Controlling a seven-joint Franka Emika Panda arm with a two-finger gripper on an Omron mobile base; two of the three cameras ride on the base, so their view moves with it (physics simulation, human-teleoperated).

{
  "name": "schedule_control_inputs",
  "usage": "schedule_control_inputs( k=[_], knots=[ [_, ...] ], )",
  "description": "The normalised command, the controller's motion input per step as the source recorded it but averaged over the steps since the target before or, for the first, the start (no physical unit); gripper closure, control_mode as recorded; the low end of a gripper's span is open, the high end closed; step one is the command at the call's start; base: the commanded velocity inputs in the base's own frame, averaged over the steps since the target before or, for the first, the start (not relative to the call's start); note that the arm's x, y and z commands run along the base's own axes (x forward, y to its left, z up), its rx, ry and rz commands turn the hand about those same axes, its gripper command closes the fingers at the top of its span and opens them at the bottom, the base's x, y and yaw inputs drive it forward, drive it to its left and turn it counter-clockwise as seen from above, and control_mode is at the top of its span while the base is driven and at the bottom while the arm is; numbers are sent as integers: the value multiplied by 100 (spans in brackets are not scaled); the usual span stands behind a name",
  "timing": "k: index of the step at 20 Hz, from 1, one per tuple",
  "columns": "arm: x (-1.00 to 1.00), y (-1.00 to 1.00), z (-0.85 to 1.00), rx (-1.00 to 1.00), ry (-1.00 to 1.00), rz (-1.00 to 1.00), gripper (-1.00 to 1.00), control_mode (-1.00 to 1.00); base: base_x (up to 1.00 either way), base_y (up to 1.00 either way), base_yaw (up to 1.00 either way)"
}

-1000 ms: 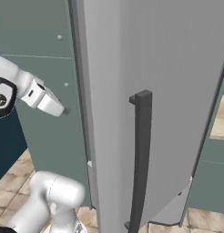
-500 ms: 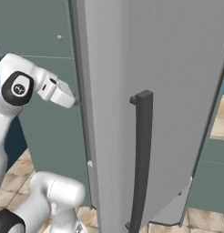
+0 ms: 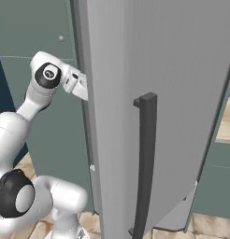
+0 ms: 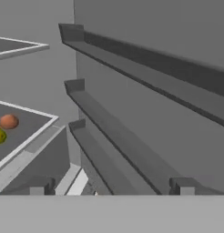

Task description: Open the fridge, remove the pear, onion, and shrimp, and place them on any counter.

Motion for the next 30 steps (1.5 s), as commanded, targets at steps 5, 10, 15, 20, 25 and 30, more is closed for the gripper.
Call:
schedule_control_inputs(
  k=[5,10,15,20,25,30],
  knots=[
    [27,-59,0,-3,0,-22,-100,-100,0,0,0],
    [7,-84,-4,-1,-1,-18,-100,-100,0,0,0],
    [-3,-91,-12,0,-3,-15,-100,-100,0,0,0],
    [-38,-100,-16,0,-6,-13,-100,-100,0,0,0],
    [-87,-100,-13,0,-8,-15,-100,-100,0,0,0],
    [-88,-96,-2,0,-17,-6,-100,-100,0,0,0]
  ],
)
